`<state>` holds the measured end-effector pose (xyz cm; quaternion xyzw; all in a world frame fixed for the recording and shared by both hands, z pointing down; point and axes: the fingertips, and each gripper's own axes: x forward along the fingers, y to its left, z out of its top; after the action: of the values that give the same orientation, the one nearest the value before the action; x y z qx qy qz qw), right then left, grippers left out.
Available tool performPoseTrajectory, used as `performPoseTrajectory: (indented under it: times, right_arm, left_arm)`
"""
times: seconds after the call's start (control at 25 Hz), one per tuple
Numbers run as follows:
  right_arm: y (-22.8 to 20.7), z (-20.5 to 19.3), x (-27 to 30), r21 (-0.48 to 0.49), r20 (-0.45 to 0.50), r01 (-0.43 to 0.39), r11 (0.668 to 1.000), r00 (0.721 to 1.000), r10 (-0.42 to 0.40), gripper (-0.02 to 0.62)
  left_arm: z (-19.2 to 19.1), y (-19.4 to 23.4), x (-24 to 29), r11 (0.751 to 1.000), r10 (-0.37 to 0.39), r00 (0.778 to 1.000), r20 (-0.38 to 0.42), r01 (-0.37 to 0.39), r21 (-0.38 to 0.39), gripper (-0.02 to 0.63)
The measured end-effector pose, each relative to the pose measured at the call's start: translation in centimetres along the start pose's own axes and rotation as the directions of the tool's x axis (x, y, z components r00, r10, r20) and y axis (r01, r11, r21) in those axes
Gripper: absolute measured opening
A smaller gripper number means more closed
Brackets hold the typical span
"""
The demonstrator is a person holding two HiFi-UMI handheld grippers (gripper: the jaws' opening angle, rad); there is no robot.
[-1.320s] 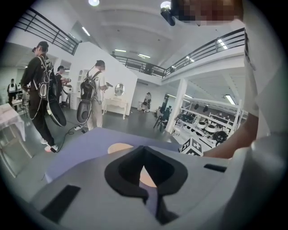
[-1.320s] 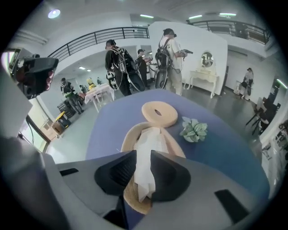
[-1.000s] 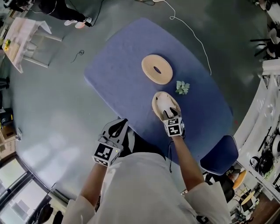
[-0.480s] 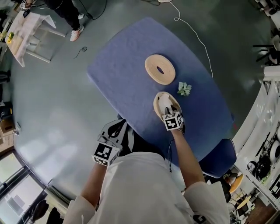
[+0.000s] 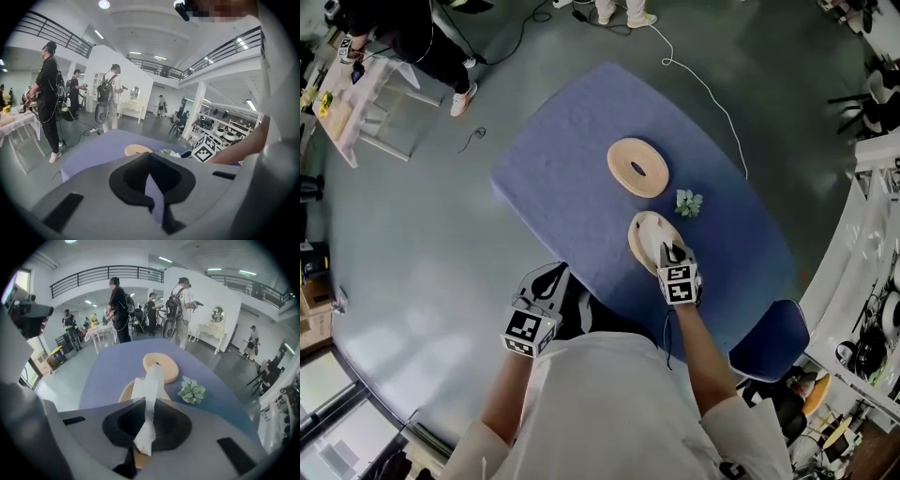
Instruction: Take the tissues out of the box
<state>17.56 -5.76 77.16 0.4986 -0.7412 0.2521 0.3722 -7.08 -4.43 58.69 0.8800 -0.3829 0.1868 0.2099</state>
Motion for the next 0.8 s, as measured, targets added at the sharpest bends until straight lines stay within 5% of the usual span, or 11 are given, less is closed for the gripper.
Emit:
performPoseTrajectory:
  times: [0.44, 0.8]
  right_arm:
    - [-0.1, 7.2, -9.5, 0.129, 0.214, 0.037, 0.991, 0.975, -0.064, 0.043]
    - [1.2, 14.2, -18.2, 0.181, 0.407, 0.064, 0.981, 0.904, -0.134, 0.043]
  left_arm:
    - [3.6, 0.2, -1.4, 0.995, -0.091, 0.991, 0.098, 0.086, 0.051, 0.008]
    - [8.9, -0.2, -2.7, 0.981, -0.18, 0.969, 0.167, 0.166, 0.097, 0.006]
